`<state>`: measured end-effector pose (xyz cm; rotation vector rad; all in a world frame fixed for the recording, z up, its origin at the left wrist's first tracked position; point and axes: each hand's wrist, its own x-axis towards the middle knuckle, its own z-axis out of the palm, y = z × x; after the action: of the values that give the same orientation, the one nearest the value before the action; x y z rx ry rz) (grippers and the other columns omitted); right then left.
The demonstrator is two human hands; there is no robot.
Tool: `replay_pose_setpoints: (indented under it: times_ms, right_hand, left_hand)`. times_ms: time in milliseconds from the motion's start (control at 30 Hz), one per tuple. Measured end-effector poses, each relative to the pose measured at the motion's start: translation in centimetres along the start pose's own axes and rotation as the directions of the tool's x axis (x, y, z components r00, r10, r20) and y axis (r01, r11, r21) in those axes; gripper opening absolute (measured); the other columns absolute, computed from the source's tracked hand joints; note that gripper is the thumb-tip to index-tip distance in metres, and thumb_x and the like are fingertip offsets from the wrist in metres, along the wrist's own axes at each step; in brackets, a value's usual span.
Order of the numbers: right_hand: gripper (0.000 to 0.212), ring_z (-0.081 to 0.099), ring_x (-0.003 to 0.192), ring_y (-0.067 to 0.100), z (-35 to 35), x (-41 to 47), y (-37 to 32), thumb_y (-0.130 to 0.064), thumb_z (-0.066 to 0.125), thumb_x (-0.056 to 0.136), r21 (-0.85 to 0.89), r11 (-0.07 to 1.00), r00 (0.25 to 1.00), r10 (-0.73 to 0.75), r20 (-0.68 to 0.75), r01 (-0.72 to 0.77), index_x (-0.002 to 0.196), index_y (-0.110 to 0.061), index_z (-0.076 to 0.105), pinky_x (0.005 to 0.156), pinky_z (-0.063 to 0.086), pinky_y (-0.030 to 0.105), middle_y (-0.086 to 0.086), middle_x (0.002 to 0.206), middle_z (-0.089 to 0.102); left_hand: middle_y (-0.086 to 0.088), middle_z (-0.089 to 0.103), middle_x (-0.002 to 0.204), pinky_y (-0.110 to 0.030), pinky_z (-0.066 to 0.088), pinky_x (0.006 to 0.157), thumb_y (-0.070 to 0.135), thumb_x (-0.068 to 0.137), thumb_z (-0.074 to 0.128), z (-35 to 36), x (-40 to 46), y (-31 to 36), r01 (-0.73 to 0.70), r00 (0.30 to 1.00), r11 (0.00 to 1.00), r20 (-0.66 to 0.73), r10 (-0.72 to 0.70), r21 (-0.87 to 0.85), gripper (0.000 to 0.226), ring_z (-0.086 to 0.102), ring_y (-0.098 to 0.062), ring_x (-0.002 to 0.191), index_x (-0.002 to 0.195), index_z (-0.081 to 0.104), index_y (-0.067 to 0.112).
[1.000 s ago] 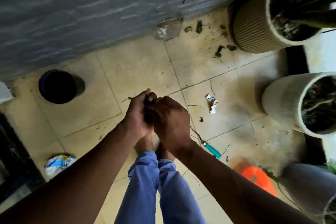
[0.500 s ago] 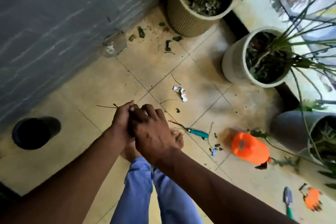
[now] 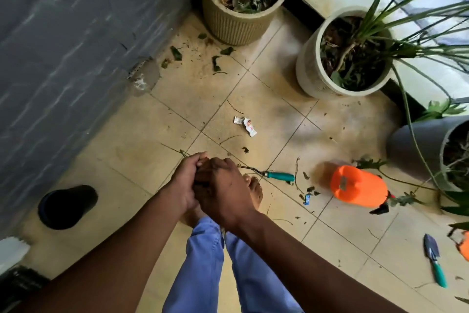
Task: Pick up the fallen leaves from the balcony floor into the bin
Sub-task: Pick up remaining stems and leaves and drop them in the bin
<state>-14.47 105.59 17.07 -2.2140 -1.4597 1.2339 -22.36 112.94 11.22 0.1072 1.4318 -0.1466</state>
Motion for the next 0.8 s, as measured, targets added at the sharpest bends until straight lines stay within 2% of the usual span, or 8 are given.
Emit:
replay_pose_setpoints:
  times_ms: [67, 133, 200, 233, 333, 500, 633, 800]
  right_hand:
    - [0.019, 0.058, 0.088, 0.024, -1.0, -0.1, 0.8, -0.023, 0.058, 0.079, 0.105, 0.994, 1.0, -0.008, 0.0, 0.008, 0.088, -0.021, 0.075, 0.077, 0.047, 0.034, 0.001, 0.096, 0.07]
    - [0.017, 0.064, 0.079, 0.019, -2.7, 0.1, 1.4, -0.024, 0.061, 0.081, 0.209, 0.978, 1.0, 0.018, -0.023, -0.013, 0.089, -0.022, 0.076, 0.071, 0.053, 0.034, -0.004, 0.092, 0.073]
    - [0.02, 0.068, 0.077, 0.013, -4.3, 1.1, 1.9, -0.021, 0.06, 0.081, 0.244, 0.97, 0.995, 0.017, -0.102, 0.009, 0.091, -0.024, 0.076, 0.07, 0.055, 0.034, -0.007, 0.092, 0.074]
    - [0.023, 0.068, 0.078, 0.011, -4.7, 1.9, 2.4, -0.021, 0.057, 0.08, 0.233, 0.972, 0.989, 0.014, -0.146, 0.021, 0.093, -0.024, 0.076, 0.071, 0.056, 0.033, -0.007, 0.093, 0.075]
    - [0.03, 0.069, 0.091, 0.015, -5.7, 5.4, 4.0, -0.019, 0.058, 0.085, 0.148, 0.989, 0.977, 0.046, -0.207, -0.016, 0.11, -0.025, 0.073, 0.08, 0.055, 0.034, -0.006, 0.104, 0.074]
    - [0.05, 0.057, 0.124, 0.029, -4.8, 14.1, 7.5, -0.022, 0.06, 0.093, -0.088, 0.993, 0.986, 0.059, -0.158, -0.074, 0.142, -0.018, 0.054, 0.099, 0.052, 0.039, 0.008, 0.138, 0.06]
    - [0.061, 0.045, 0.136, 0.034, -3.2, 21.6, 10.8, -0.027, 0.06, 0.096, -0.253, 0.962, 0.989, 0.075, -0.128, -0.105, 0.152, -0.021, 0.04, 0.103, 0.05, 0.045, 0.011, 0.154, 0.044]
    - [0.067, 0.033, 0.143, 0.039, -2.3, 30.0, 14.5, -0.037, 0.059, 0.099, -0.409, 0.903, 0.99, 0.101, -0.102, -0.135, 0.157, -0.026, 0.027, 0.105, 0.046, 0.047, 0.018, 0.162, 0.024]
  left_hand:
    - [0.003, 0.041, 0.043, -0.016, 0.037, 0.04, 0.035, 0.101, 0.05, 0.8, -0.2, 0.2, -0.024, 0.999, 0.998, 0.021, 0.026, -0.052, 0.053, 0.043, -0.013, 0.035, 0.051, 0.04, 0.022]
    - [0.004, 0.034, 0.039, -0.013, 0.024, 0.033, 0.032, 0.103, 0.046, 1.4, -0.3, 0.9, -0.06, 0.997, 0.995, 0.035, 0.063, -0.076, 0.059, 0.031, -0.009, 0.029, 0.046, 0.036, 0.022]
    - [0.005, 0.032, 0.041, -0.011, 0.012, 0.033, 0.031, 0.104, 0.045, 1.5, 0.0, 2.0, -0.085, 0.996, 0.993, 0.031, 0.088, -0.087, 0.055, 0.024, -0.006, 0.027, 0.049, 0.036, 0.023]
    - [0.006, 0.032, 0.044, -0.01, 0.01, 0.031, 0.031, 0.104, 0.044, 1.5, 0.3, 2.7, -0.089, 0.995, 0.99, 0.042, 0.094, -0.11, 0.05, 0.023, -0.005, 0.028, 0.055, 0.036, 0.024]
    - [0.006, 0.032, 0.049, -0.012, 0.012, 0.026, 0.036, 0.104, 0.048, 1.6, 0.8, 4.7, -0.093, 0.989, 0.988, 0.104, 0.106, -0.123, 0.046, 0.022, -0.004, 0.03, 0.062, 0.034, 0.023]
    - [0.006, 0.036, 0.053, -0.015, 0.014, 0.027, 0.043, 0.102, 0.053, 1.3, 3.6, 7.9, -0.126, 0.972, 0.992, 0.195, 0.129, -0.031, 0.041, 0.025, -0.003, 0.033, 0.069, 0.045, 0.021]
    - [0.004, 0.039, 0.056, -0.015, 0.017, 0.029, 0.047, 0.102, 0.05, -0.1, 7.6, 10.2, -0.168, 0.966, 0.985, 0.207, 0.155, 0.048, 0.038, 0.027, -0.004, 0.036, 0.078, 0.053, 0.017]
    - [-0.001, 0.039, 0.057, -0.015, 0.014, 0.034, 0.049, 0.104, 0.046, -2.2, 13.0, 12.1, -0.218, 0.973, 0.947, 0.132, 0.191, 0.236, 0.045, 0.025, -0.009, 0.039, 0.071, 0.044, 0.018]
